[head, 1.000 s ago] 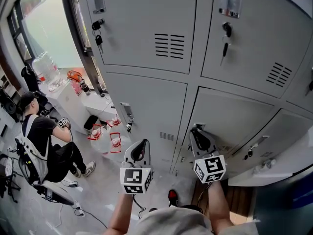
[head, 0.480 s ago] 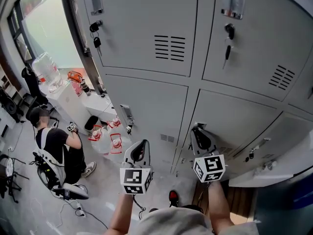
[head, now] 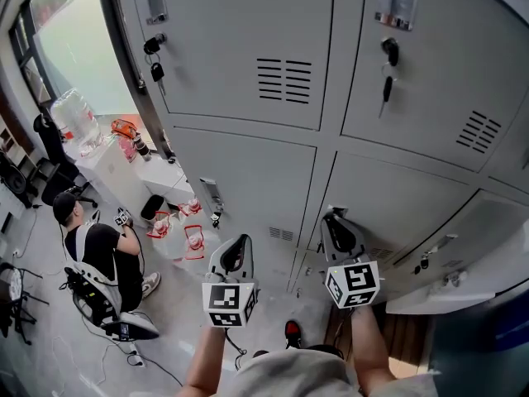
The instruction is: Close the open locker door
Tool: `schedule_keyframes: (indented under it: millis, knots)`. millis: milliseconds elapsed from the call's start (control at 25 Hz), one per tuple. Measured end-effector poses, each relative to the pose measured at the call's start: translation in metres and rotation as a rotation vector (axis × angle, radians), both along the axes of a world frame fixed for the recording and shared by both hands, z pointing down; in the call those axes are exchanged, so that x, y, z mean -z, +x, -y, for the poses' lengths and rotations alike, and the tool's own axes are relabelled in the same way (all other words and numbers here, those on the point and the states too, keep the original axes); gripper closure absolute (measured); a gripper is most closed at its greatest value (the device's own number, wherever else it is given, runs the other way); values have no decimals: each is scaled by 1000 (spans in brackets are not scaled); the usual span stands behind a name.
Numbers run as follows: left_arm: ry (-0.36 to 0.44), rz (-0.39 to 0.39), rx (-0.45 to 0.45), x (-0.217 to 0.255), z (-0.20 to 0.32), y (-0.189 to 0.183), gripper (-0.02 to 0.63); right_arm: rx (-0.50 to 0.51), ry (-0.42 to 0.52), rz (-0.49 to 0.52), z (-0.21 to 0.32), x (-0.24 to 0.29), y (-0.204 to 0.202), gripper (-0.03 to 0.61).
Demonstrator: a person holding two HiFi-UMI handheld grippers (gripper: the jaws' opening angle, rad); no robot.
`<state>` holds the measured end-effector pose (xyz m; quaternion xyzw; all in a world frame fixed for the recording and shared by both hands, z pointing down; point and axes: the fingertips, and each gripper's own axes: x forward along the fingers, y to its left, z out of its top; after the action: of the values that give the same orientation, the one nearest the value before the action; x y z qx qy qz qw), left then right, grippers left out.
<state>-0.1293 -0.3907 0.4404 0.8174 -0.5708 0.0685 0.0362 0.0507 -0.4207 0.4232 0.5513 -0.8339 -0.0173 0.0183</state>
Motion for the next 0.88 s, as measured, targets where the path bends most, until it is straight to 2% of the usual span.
schedule_keyframes:
  millis: [880]
  knots:
    - [-16, -1, 12, -3, -8, -5, 592, -75, -12, -16, -2, -1, 5, 529]
